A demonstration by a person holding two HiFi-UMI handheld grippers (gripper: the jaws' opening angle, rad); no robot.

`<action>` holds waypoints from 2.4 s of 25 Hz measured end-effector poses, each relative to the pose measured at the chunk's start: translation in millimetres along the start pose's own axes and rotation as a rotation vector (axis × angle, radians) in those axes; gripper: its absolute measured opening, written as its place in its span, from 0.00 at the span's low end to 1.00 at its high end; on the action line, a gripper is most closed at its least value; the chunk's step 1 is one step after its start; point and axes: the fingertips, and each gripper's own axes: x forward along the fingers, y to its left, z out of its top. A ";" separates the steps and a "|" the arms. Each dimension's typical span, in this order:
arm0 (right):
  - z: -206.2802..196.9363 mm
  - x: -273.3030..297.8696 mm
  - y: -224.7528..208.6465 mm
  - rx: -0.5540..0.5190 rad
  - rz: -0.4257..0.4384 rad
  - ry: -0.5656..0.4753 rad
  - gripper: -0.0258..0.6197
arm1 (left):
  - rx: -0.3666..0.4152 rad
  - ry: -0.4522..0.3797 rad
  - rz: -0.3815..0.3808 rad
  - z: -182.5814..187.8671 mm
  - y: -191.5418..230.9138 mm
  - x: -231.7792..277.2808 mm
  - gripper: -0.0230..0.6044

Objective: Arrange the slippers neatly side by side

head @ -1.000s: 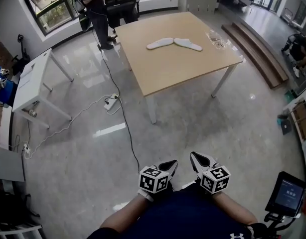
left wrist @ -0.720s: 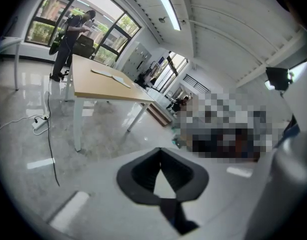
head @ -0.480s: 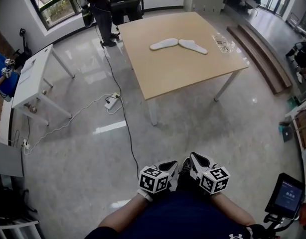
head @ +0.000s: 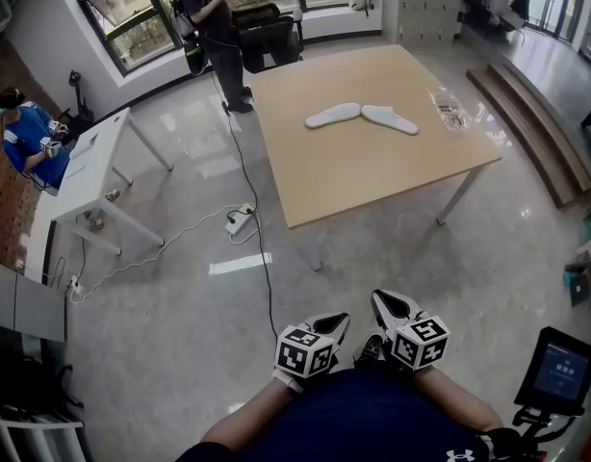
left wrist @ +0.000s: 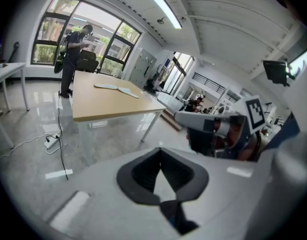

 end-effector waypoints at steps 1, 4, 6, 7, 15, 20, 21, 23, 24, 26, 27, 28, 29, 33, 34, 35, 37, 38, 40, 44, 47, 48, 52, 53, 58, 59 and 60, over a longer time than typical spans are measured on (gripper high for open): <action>3.7 0.6 -6.1 0.000 0.006 0.001 0.06 | 0.010 0.003 0.004 4.5 -2.9 6.4 0.04; 12.3 2.2 -19.0 0.000 0.025 0.005 0.06 | 0.025 0.006 0.009 16.6 -9.1 20.2 0.04; 17.2 2.3 -28.7 0.005 0.033 0.005 0.06 | 0.025 0.007 0.015 23.4 -12.0 28.3 0.04; 19.2 2.1 -33.9 0.009 0.036 0.005 0.06 | 0.023 0.008 0.019 26.2 -13.2 32.6 0.04; 34.5 -9.9 -73.0 0.029 0.035 -0.015 0.06 | 0.031 0.021 0.023 41.6 -29.8 66.5 0.04; 41.9 -13.8 -94.3 0.040 0.026 -0.032 0.06 | 0.054 0.037 0.020 50.7 -36.4 85.2 0.04; 42.8 -9.9 -98.8 0.040 0.026 -0.036 0.06 | 0.059 0.039 0.023 53.7 -32.4 89.8 0.04; 44.0 -5.5 -104.6 0.035 0.026 -0.045 0.06 | 0.065 0.041 0.034 58.4 -25.7 95.9 0.04; 45.3 -7.8 -105.2 0.037 0.023 -0.052 0.06 | 0.071 0.047 0.034 59.2 -27.3 96.8 0.04; 48.7 -16.5 -107.3 0.052 0.009 -0.066 0.06 | 0.098 0.073 0.016 59.2 -39.1 99.2 0.04; 49.4 -19.9 -110.1 0.063 -0.002 -0.071 0.06 | 0.115 0.089 0.000 59.0 -45.2 101.9 0.04; 49.4 -22.0 -113.8 0.073 -0.014 -0.074 0.06 | 0.129 0.101 -0.015 58.9 -49.1 105.3 0.04; 48.9 -22.8 -117.5 0.079 -0.027 -0.076 0.06 | 0.137 0.110 -0.028 59.2 -50.4 108.6 0.04; 47.4 -19.9 -128.2 0.090 -0.075 -0.083 0.06 | 0.139 0.125 -0.067 61.2 -43.3 119.5 0.04; 49.0 -18.2 -132.4 0.096 -0.089 -0.085 0.06 | 0.140 0.126 -0.078 63.8 -41.3 122.6 0.04; 51.5 -16.5 -137.0 0.100 -0.103 -0.087 0.06 | 0.139 0.124 -0.087 67.8 -39.0 125.4 0.04; 57.8 -10.6 -144.1 0.103 -0.128 -0.090 0.06 | 0.136 0.116 -0.101 78.0 -31.8 129.4 0.04; 60.4 -4.8 -146.0 0.101 -0.136 -0.089 0.06 | 0.133 0.114 -0.106 82.9 -26.1 131.1 0.04; 64.4 12.6 -146.8 0.097 -0.142 -0.081 0.06 | 0.128 0.114 -0.117 92.0 -11.2 133.4 0.04; 79.4 44.1 -137.9 0.088 -0.141 -0.065 0.06 | 0.110 0.104 -0.120 115.3 16.6 125.7 0.04; 88.3 69.3 -136.6 0.086 -0.140 -0.054 0.06 | 0.096 0.106 -0.123 129.2 38.0 125.4 0.04; 89.7 79.1 -137.1 0.085 -0.138 -0.049 0.06 | 0.094 0.107 -0.125 132.8 45.7 127.0 0.04; 96.4 115.3 -135.2 0.070 -0.135 -0.026 0.06 | 0.070 0.100 -0.129 148.3 78.3 128.7 0.04; 98.7 122.7 -134.2 0.066 -0.137 -0.022 0.06 | 0.062 0.097 -0.132 151.7 85.5 128.1 0.04; 105.2 148.0 -135.6 0.048 -0.163 0.003 0.06 | 0.030 0.089 -0.162 163.6 110.3 132.4 0.04; 106.0 151.5 -135.5 0.044 -0.169 0.008 0.06 | 0.024 0.087 -0.172 165.3 113.6 133.1 0.04; 106.7 154.7 -135.2 0.040 -0.175 0.013 0.06 | 0.019 0.085 -0.181 166.8 116.6 133.6 0.04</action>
